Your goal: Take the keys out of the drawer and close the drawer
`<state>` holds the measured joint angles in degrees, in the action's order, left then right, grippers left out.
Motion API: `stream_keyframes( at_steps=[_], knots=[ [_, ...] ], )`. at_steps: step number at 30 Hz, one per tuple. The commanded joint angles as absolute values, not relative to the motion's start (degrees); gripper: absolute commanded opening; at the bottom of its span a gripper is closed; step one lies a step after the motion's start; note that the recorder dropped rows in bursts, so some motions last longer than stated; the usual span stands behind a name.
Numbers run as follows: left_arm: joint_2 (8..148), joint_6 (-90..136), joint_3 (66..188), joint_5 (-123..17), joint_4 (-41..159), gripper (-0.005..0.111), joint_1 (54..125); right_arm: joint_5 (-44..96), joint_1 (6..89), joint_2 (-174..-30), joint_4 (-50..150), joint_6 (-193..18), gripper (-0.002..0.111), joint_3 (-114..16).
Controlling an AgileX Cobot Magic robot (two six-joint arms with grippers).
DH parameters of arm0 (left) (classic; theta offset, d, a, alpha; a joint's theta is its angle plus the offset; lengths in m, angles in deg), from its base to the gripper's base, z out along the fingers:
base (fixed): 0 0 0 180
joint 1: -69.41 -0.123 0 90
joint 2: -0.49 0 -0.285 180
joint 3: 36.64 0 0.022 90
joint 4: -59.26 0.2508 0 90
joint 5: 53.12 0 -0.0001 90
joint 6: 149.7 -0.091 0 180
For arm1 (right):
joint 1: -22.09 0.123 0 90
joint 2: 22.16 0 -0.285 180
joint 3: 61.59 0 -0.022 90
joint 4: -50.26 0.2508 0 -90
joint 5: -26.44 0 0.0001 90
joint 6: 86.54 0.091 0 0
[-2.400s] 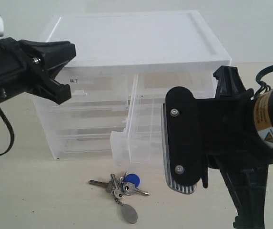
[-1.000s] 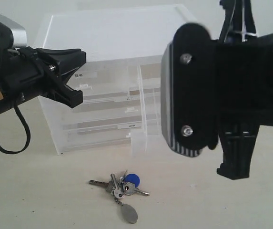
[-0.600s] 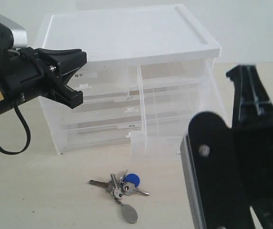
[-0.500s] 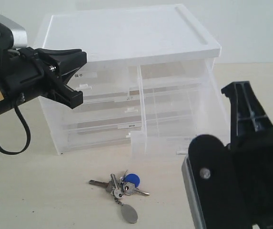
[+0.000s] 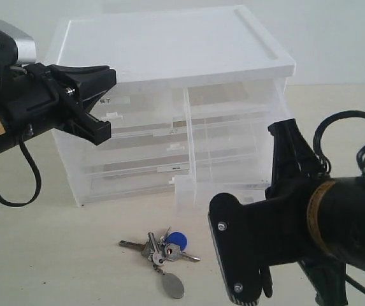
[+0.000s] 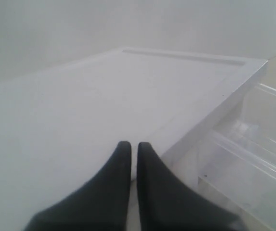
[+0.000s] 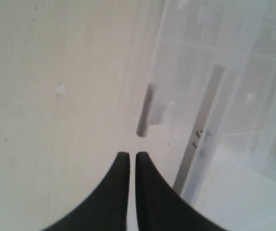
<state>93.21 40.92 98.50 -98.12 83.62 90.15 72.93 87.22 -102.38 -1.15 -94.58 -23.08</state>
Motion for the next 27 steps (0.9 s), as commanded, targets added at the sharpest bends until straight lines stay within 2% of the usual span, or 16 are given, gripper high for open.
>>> stream_keyframes(
  at_steps=[1,27],
  knots=[
    [94.3,41.89,97.5,-93.39,84.75,0.005,90.33,72.9,86.07,-102.51,-7.36,-91.73,0.001,-22.96],
    [94.3,42.29,97.5,-93.78,85.63,0.005,90.33,72.5,86.62,-100.46,-27.85,-71.95,0.001,-23.48]
  ],
)
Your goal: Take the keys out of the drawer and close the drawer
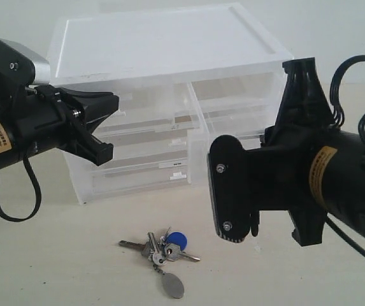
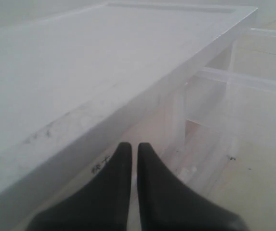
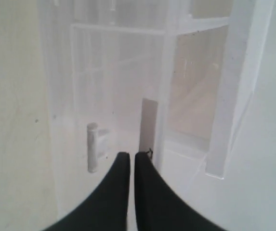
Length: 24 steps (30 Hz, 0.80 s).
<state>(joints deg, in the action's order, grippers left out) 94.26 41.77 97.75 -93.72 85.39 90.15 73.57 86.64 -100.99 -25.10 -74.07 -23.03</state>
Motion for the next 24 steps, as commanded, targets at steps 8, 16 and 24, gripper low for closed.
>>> stream_keyframes(
  at_steps=[8,16,24],
  knots=[
    [94.3,44.03,97.5,-93.78,87.38,0.005,90.33,68.67,81.14,-100.46,-30.16,-67.84,0.001,-23.48],
    [94.3,44.02,97.5,-94.27,87.38,0.005,90.33,57.74,76.33,-100.46,-31.39,-67.74,0.001,-23.48],
    [94.3,44.02,97.5,-95.05,87.38,0.005,90.33,54.97,76.67,-100.32,-34.25,-65.15,0.001,-23.48]
  ],
)
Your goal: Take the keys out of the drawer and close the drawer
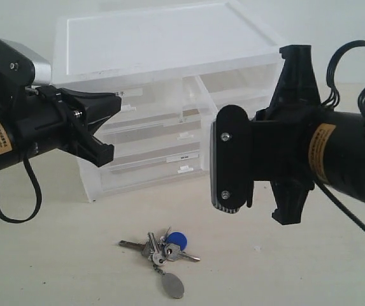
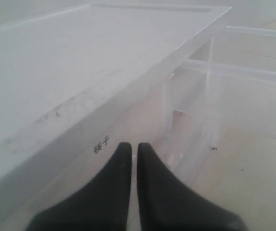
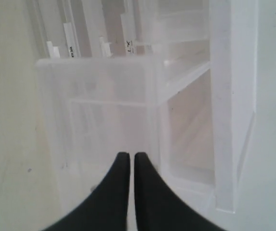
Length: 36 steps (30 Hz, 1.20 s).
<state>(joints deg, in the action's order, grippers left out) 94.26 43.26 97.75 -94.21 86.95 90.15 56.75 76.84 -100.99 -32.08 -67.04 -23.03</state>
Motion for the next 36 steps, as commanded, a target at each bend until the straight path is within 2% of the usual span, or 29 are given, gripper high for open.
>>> stream_keyframes(
  at_steps=[1,6,10,14,19,21,24,26,30,36],
  knots=[
    [94.3,44.02,97.5,-95.05,87.38,0.005,90.33,54.98,77.66,-99.97,-34.25,-65.15,0.001,-23.68],
    [94.02,44.5,97.5,-95.86,87.38,0.005,90.33,61.81,84.67,-93.69,-34.25,-56.94,0.001,-26.46],
    [90.57,46.14,95.87,-100.3,87.73,0.005,90.33,65.31,83.04,-87.99,-36.8,-46.85,0.001,-28.48],
    [84.31,46.14,94.27,-97.46,82.9,0.005,90.33,65.14,71.57,-86.67,-40.15,-38.39,0.0,-28.62],
    [76.63,43.81,92.69,-90.3,71.06,0.005,90.33,50.99,50.92,-88.89,-31.84,-26.71,0.0,-32.49],
    [75.0,47.02,91.61,-90.27,80.49,0.005,90.84,41.92,42.7,-90.7,-22.87,-30.18,0.0,-34.11],
    [76.52,63.11,92.22,-96.25,108.22,0.005,94.32,31.76,34.51,-94.82,-14.97,-33.32,0.0,-36.58],
    [80.79,67.33,94.27,-97.14,116.05,0.005,99.31,30.3,31.32,-100.6,-11.26,-33.32,0.0,-39.87],
    [91.72,64.03,100.35,-92.02,115.32,0.005,106.63,26.44,31.19,-111.61,-10.11,-32.46,0.0,-46.06],
    [106.03,61.46,113.18,-90.21,109.42,0.005,109.98,25.32,30.64,-120.87,-10.11,-31.75,0.0,-53.47]
  ],
)
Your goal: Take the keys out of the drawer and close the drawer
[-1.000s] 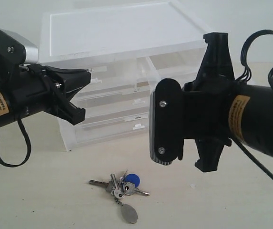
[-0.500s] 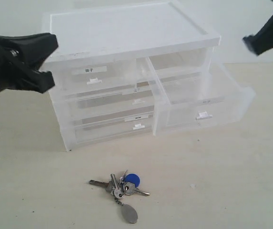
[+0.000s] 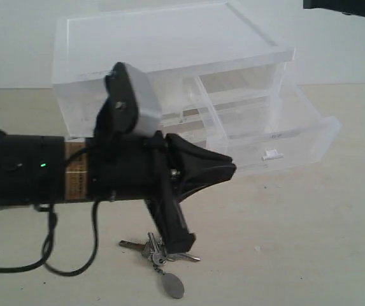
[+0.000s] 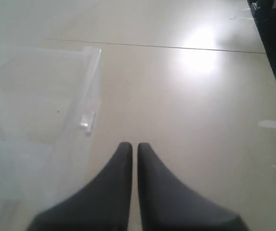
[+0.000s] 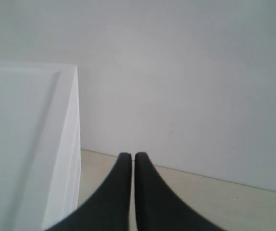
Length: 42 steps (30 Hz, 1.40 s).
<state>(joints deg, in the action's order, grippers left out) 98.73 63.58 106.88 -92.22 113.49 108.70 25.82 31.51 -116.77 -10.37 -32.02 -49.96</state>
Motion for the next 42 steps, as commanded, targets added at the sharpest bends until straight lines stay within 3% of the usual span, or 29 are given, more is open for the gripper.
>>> stream_keyframes(
  at_steps=[1,8,22,31,34,37,42],
  knots=[
    [107.27,60.97,114.31,-89.48,109.16,0.005,110.1,25.32,30.64,-121.46,-10.11,-31.75,0.0,-53.7],
    [109.32,49.49,119.55,-87.57,91.03,0.005,110.1,21.96,30.64,-121.76,-10.71,-32.59,0.0,-53.7],
    [108.55,46.26,122.85,-85.65,86.19,0.005,108.31,21.98,30.76,-121.76,-11.62,-32.47,0.0,-53.7],
    [98.25,43.8,122.73,-76.98,86.82,0.005,106.86,23.89,30.76,-121.76,-11.62,-32.13,0.0,-53.7],
    [95.04,43.05,122.49,-71.08,80.16,0.005,103.42,24.88,30.76,-121.76,-11.62,-31.46,0.0,-53.7],
    [92.84,41.25,121.57,-70.57,64.07,0.005,95.27,25.81,30.76,-121.76,-11.62,-29.01,0.0,-53.7],
    [92.17,43.78,120.6,-65.72,59.26,0.005,80.96,27.0,32.48,-122.03,-11.62,-29.52,0.0,-53.58]
  ],
)
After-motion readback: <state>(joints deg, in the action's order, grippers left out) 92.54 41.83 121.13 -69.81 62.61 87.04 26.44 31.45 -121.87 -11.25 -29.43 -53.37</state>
